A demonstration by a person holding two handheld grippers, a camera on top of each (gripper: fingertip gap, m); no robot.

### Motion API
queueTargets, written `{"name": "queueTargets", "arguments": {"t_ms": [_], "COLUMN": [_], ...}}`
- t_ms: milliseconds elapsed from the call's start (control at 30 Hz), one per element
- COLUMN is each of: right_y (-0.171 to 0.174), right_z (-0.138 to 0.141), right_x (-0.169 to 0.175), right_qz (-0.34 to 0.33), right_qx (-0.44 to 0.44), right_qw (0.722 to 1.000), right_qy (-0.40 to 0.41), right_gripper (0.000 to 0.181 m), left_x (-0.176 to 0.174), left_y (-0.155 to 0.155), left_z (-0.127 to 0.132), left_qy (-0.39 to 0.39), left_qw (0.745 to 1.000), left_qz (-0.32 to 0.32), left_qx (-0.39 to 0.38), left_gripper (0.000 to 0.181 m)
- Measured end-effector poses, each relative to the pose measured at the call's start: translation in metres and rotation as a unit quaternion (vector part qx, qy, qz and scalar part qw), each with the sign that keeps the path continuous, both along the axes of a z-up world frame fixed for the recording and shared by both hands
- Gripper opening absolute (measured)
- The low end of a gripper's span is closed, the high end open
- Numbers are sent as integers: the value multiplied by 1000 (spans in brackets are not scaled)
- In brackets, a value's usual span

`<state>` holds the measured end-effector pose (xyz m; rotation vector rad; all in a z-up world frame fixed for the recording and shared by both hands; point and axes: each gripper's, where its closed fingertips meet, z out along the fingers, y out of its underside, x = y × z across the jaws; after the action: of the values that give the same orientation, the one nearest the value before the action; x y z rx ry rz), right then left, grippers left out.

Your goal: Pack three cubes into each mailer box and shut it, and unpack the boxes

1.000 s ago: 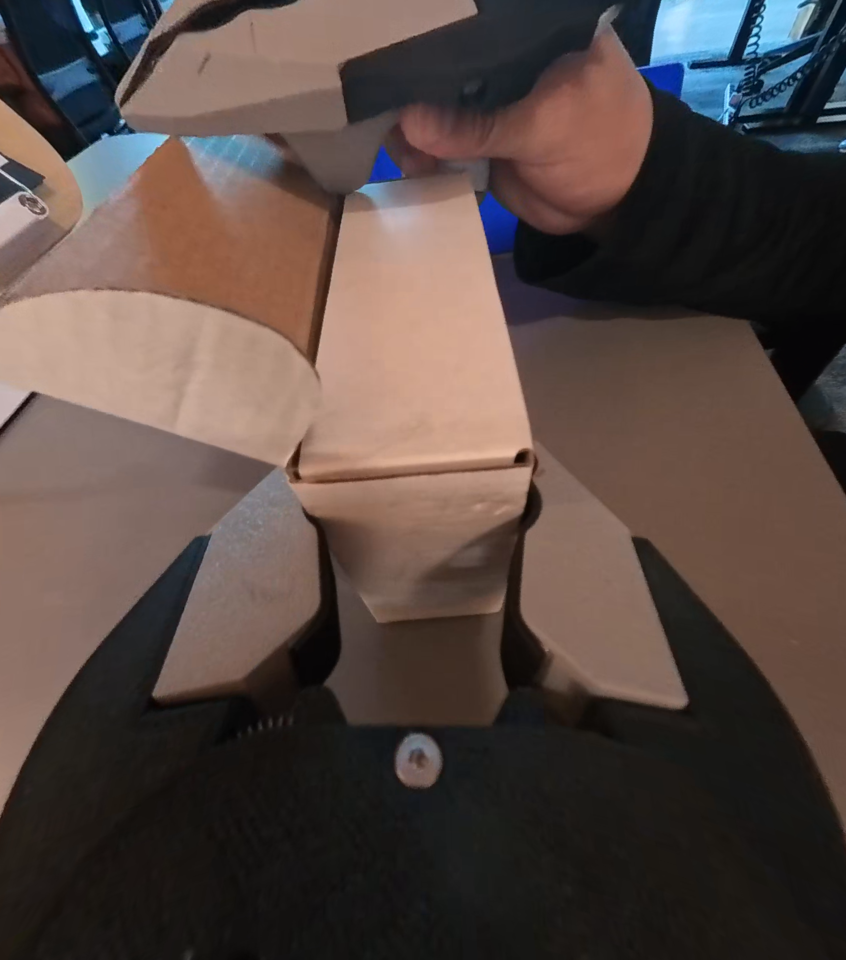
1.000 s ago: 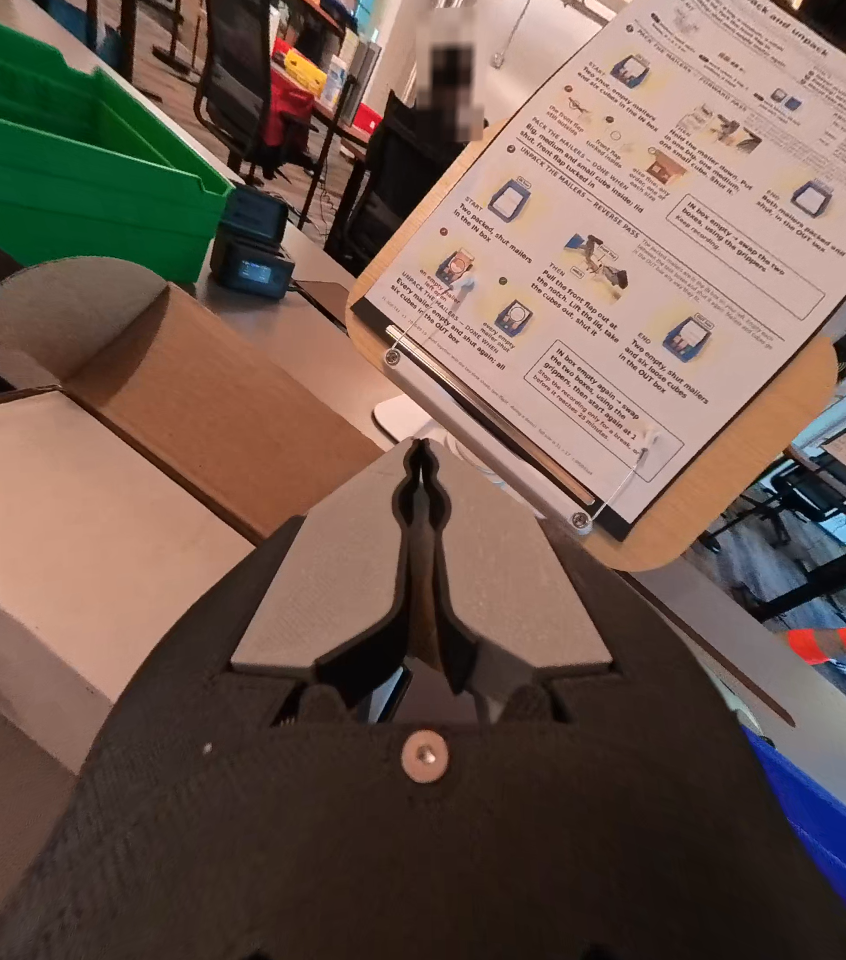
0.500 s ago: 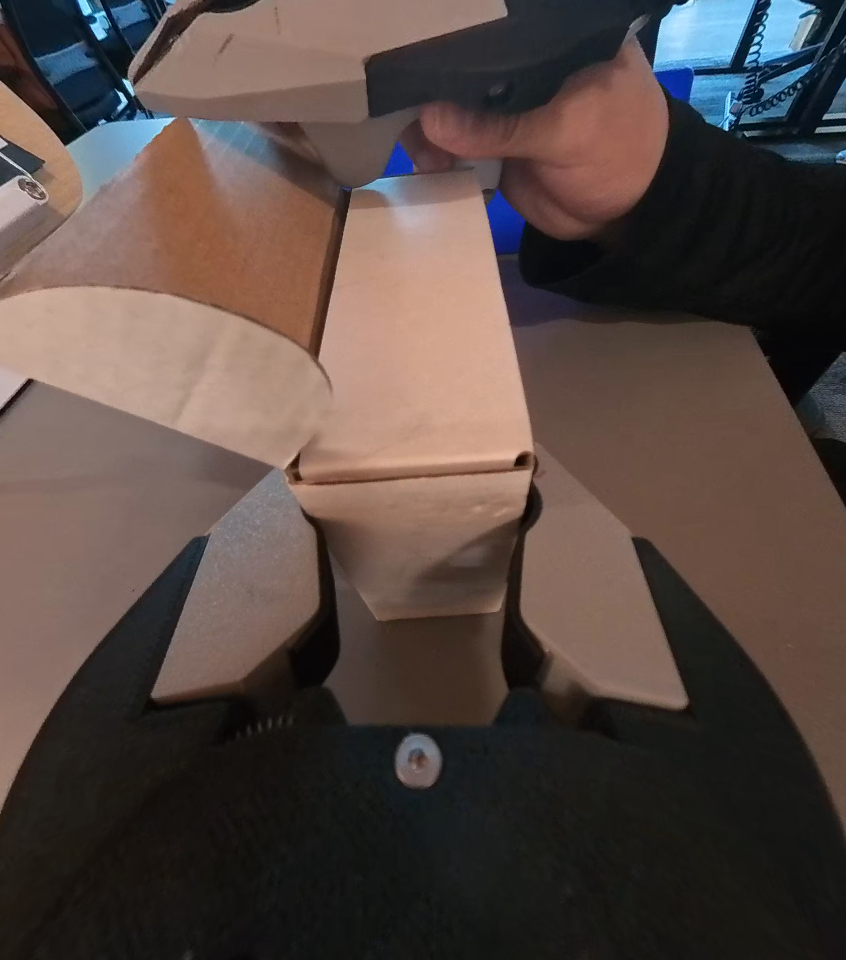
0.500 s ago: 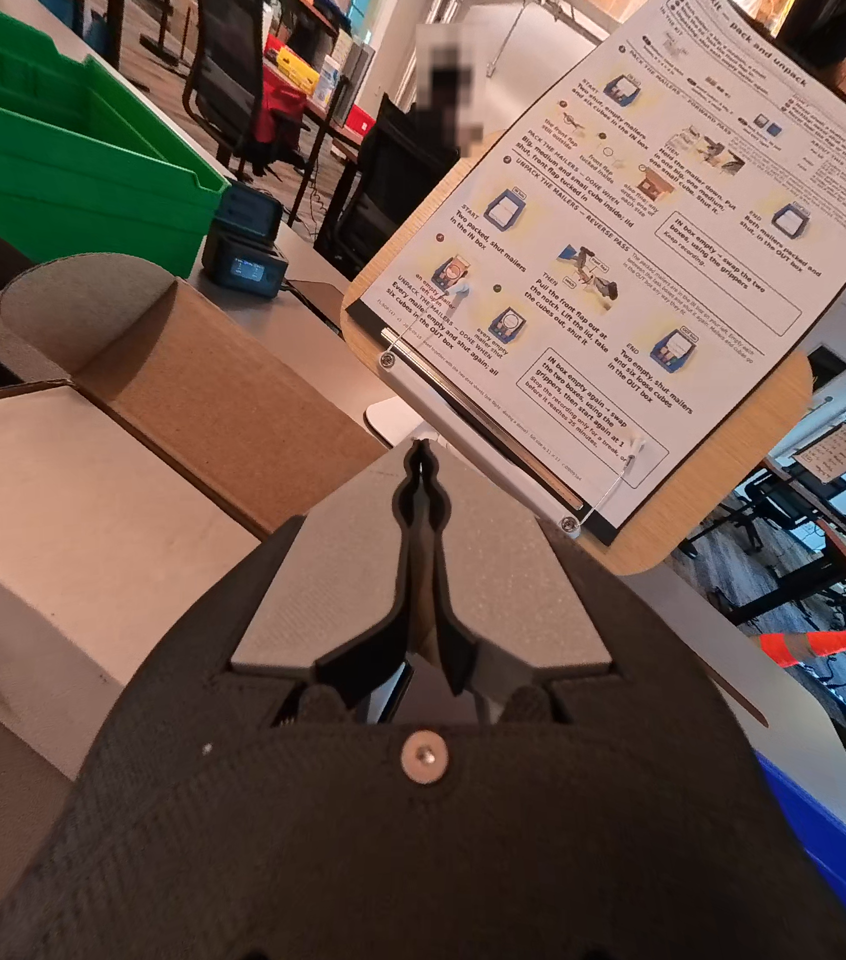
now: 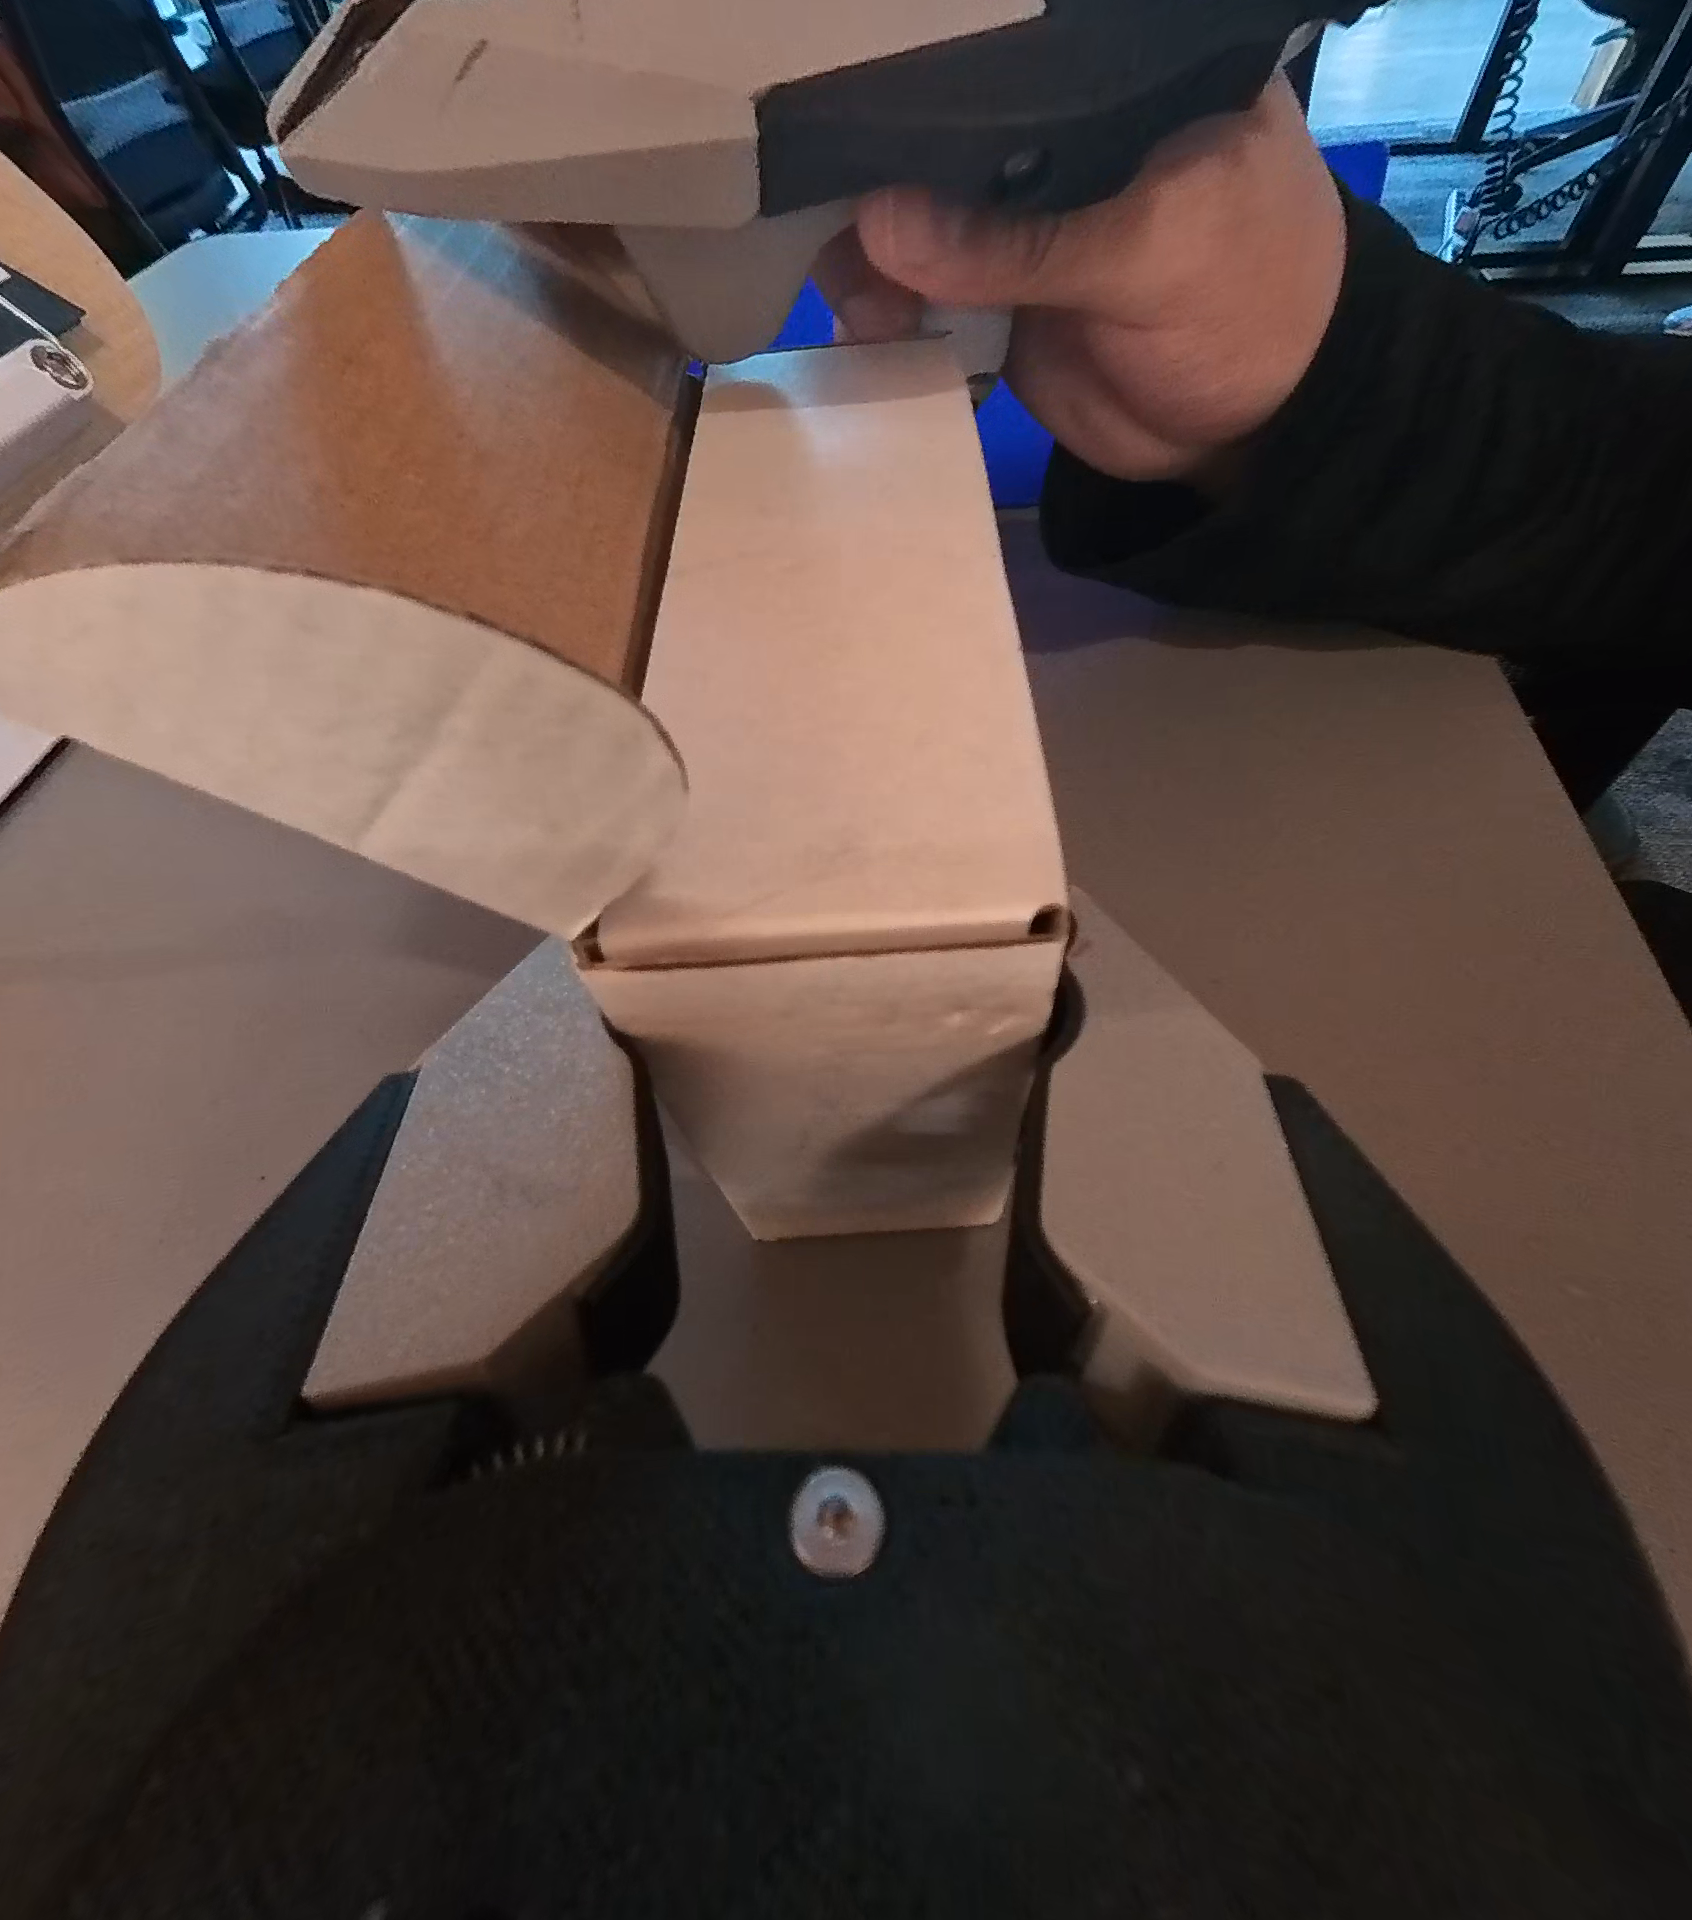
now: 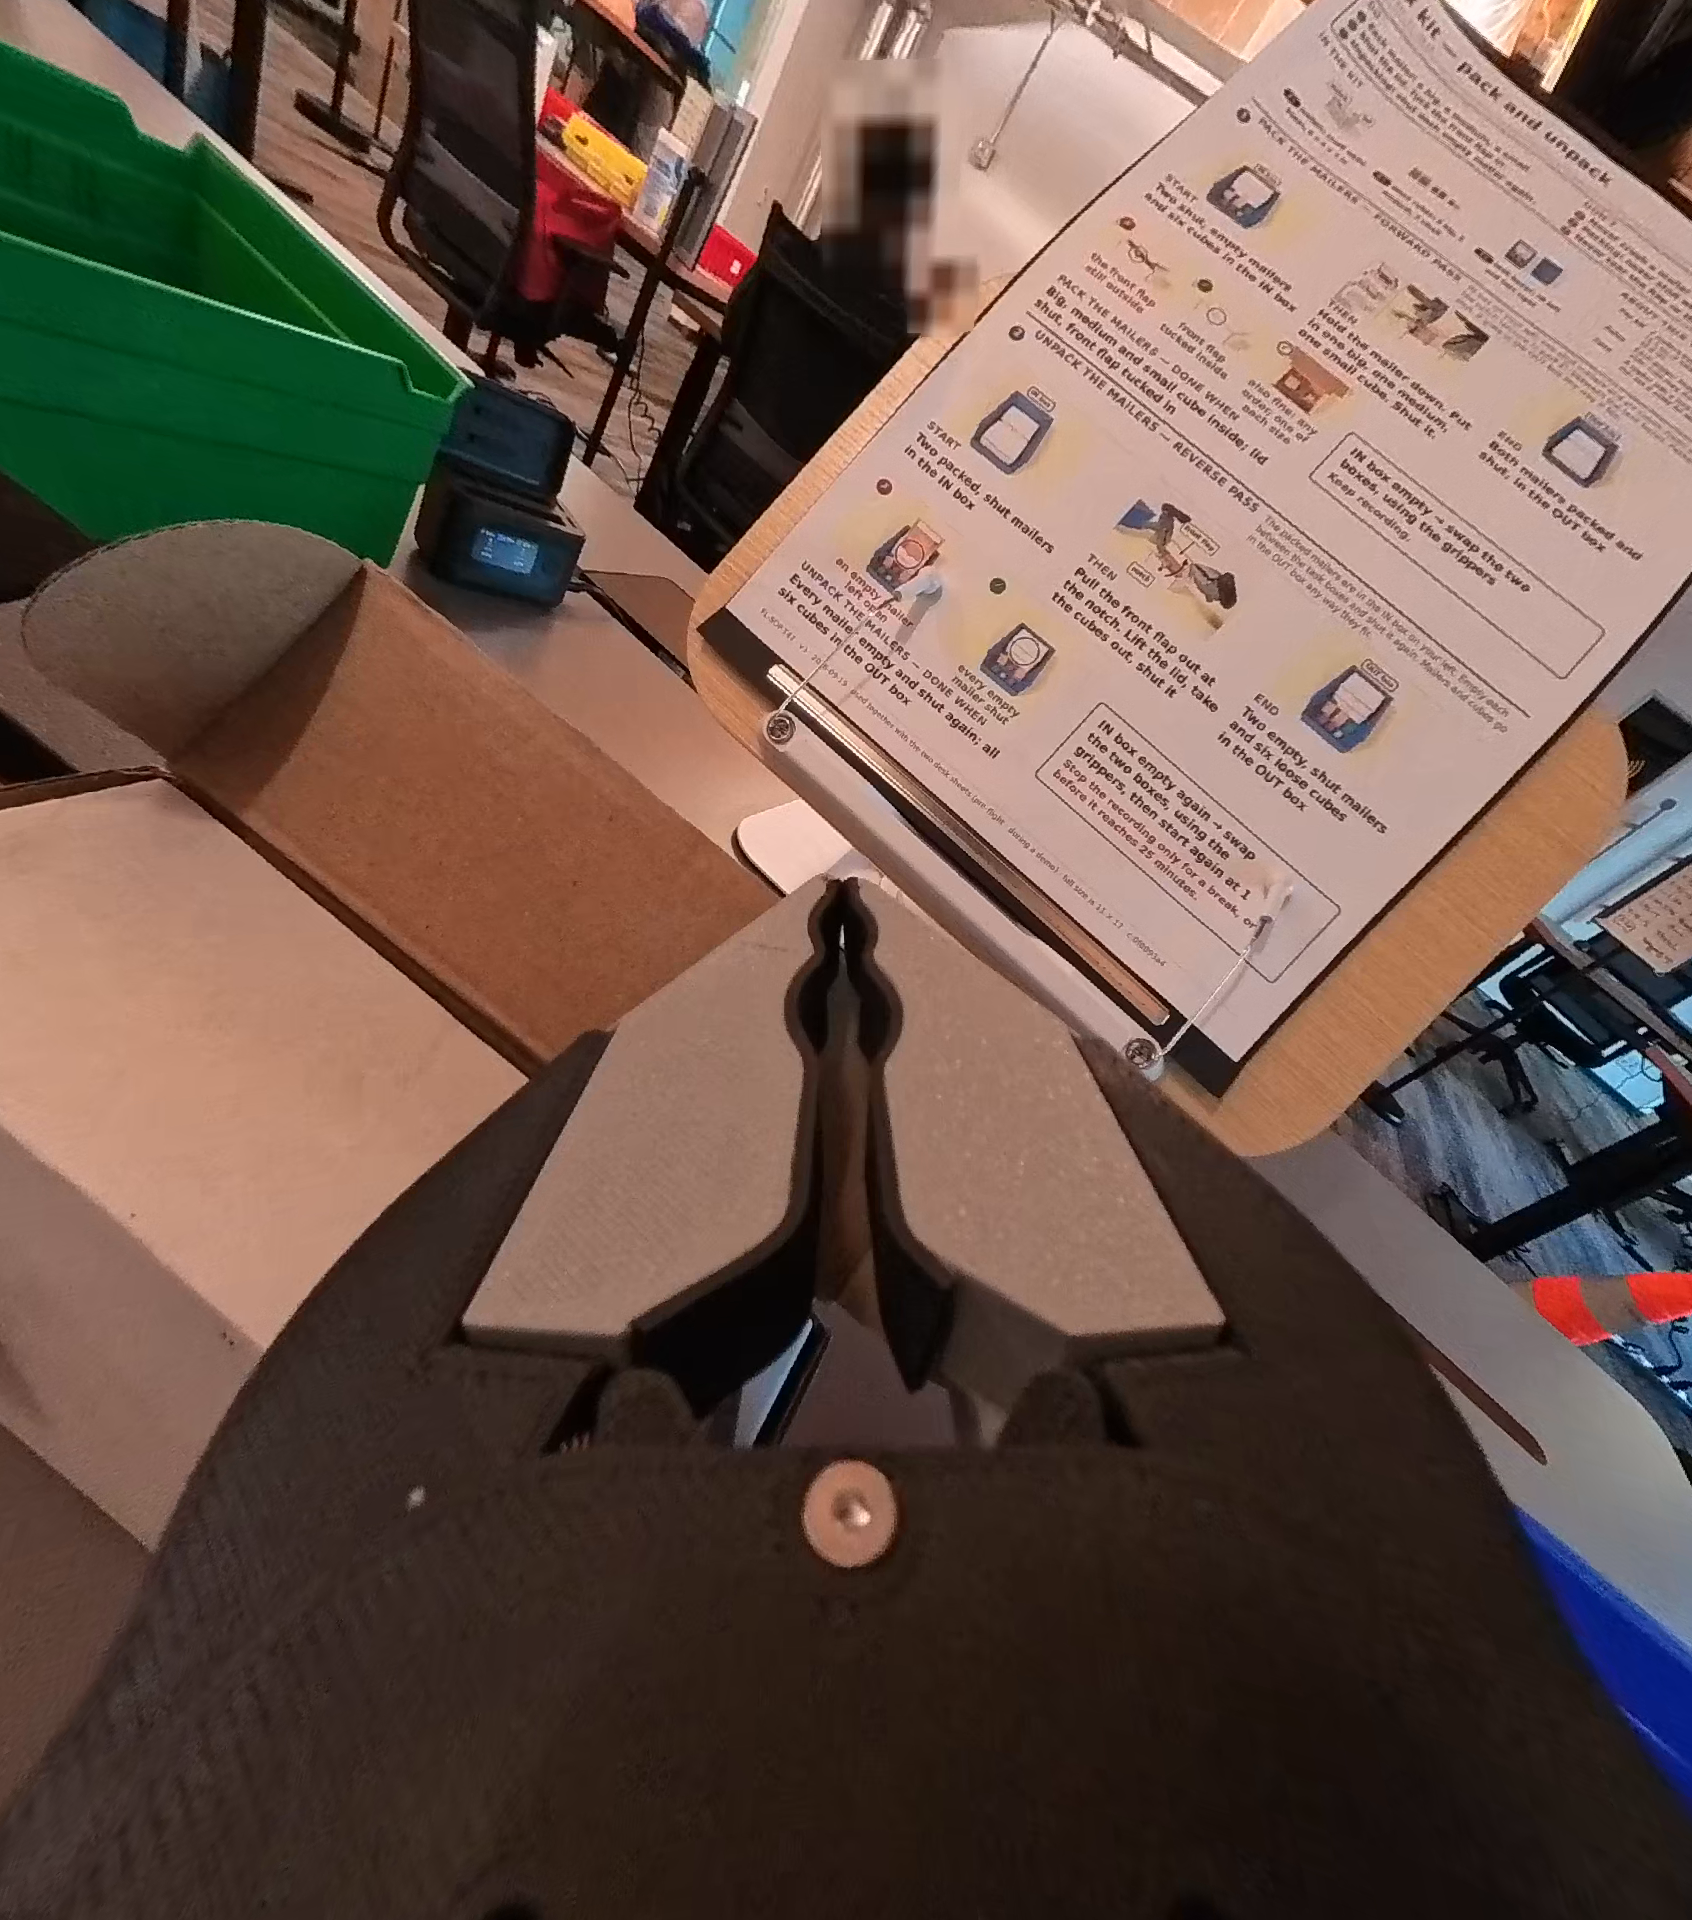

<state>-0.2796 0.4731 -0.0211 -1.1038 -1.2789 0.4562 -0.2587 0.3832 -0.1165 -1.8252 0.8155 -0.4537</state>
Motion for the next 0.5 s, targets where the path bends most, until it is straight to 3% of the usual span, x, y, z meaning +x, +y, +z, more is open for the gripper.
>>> {"name": "queueTargets", "arguments": {"t_ms": [367,500], "right_y": [-3,-22], "right_z": [5,15], "right_x": [3,7], "right_qz": [8,69], "right_qx": [-8,-35], "right_qw": [1000,996], "right_qy": [13,41], "right_gripper": [0,4], "left_x": [-1,-8], "left_y": [0,5], "left_z": [0,0], "left_qy": [-2,-6], "left_qw": [1000,1000], "left_qz": [1,23], "left_qx": [-2,-7], "left_gripper": [75,75]}}
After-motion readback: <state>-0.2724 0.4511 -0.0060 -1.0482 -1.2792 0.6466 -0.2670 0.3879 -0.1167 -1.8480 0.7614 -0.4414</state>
